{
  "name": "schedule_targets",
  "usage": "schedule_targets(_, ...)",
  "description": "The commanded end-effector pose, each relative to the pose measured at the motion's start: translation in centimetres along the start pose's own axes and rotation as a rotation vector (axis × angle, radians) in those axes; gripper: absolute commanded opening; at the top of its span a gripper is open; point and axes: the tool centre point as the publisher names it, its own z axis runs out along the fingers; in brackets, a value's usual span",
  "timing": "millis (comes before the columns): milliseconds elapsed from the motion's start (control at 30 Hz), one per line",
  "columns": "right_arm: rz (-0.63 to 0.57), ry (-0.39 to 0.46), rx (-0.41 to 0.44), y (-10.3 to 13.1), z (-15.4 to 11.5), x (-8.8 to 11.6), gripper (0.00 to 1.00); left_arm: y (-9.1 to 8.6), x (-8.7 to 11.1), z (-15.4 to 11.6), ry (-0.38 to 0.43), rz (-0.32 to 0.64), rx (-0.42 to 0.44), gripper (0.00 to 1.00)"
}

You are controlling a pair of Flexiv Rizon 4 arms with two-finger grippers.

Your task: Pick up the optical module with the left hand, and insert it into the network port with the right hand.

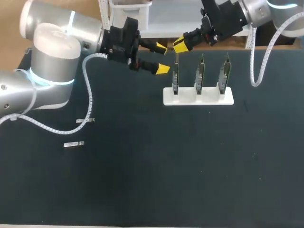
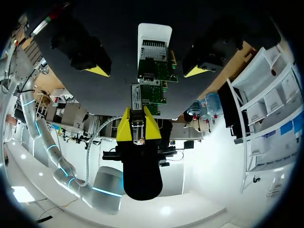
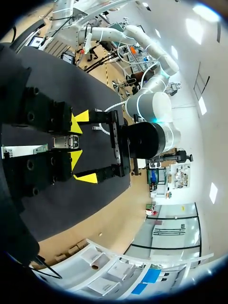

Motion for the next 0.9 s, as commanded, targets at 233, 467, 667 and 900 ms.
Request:
schedule_targets(233, 0.008, -0.007, 0.015, 0.5, -0.4, 0.4, 0.00, 0.9, 0.0, 0.0, 0.069, 0.012, 0.040, 1.00)
schedule_targets(467, 0.013, -0.010, 0.026, 0.6, -0.8, 0.7, 0.00, 1.3, 0.6, 0.2, 0.096, -0.002, 0.058, 1.00)
schedule_targets(667, 0.017, -0.006, 0.023, 0.6, -0.7, 0.8, 0.00, 1.3, 0.5, 0.4, 0.118, 0.001, 0.066, 1.00)
schedule_targets(900, 0.011, -0.002, 0.024, 0.4, -0.7, 0.7, 0.00, 1.1, 0.8, 0.6, 0.136, -0.003, 0.083, 1.00)
